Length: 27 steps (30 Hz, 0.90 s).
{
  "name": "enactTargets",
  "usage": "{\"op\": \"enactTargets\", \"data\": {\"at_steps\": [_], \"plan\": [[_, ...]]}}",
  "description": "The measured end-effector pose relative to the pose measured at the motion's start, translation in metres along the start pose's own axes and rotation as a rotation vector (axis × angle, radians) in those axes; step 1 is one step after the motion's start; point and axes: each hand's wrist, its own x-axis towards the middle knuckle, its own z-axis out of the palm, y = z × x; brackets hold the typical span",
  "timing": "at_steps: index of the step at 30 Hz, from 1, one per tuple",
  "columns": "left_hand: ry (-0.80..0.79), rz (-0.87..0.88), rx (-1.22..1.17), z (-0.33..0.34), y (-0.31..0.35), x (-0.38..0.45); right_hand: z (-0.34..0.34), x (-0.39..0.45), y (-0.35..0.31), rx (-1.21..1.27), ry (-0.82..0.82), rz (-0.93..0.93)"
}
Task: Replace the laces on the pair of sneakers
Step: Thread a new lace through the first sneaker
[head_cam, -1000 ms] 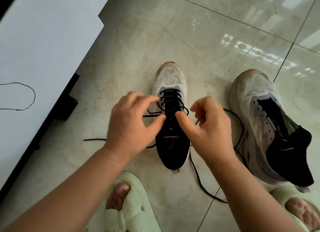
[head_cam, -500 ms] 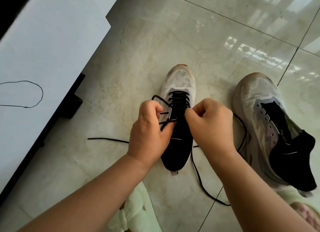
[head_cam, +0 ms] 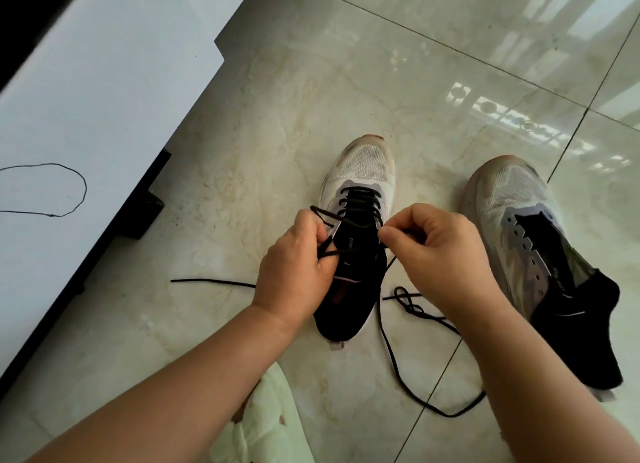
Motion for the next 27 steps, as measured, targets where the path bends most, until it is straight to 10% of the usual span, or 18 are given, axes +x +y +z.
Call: {"op": "enactTargets", "data": {"at_steps": [4, 8, 16, 23, 27], "plan": [[0.01, -0.006, 0.012, 0.002, -0.001, 0.001, -0.018, 0.0, 0.004, 0.456, -0.133, 0.156], [0.0, -0.025, 0.006, 0.002, -0.001, 0.001, -0.017, -0.001, 0.006, 0.117, -0.209, 0.033], [0.027, -0.066, 0.04, 0.002, -0.003, 0.003, -0.032, 0.002, 0.013, 0.495, -0.198, -0.025], [0.024, -0.061, 0.086, 0.001, -0.002, 0.003, -0.024, 0.0, 0.011, 0.02, -0.123, -0.099], [0.032, -0.084, 0.067, 0.0, -0.003, 0.003, -0.035, -0.002, 0.016, 0.147, -0.106, -0.088]]}}
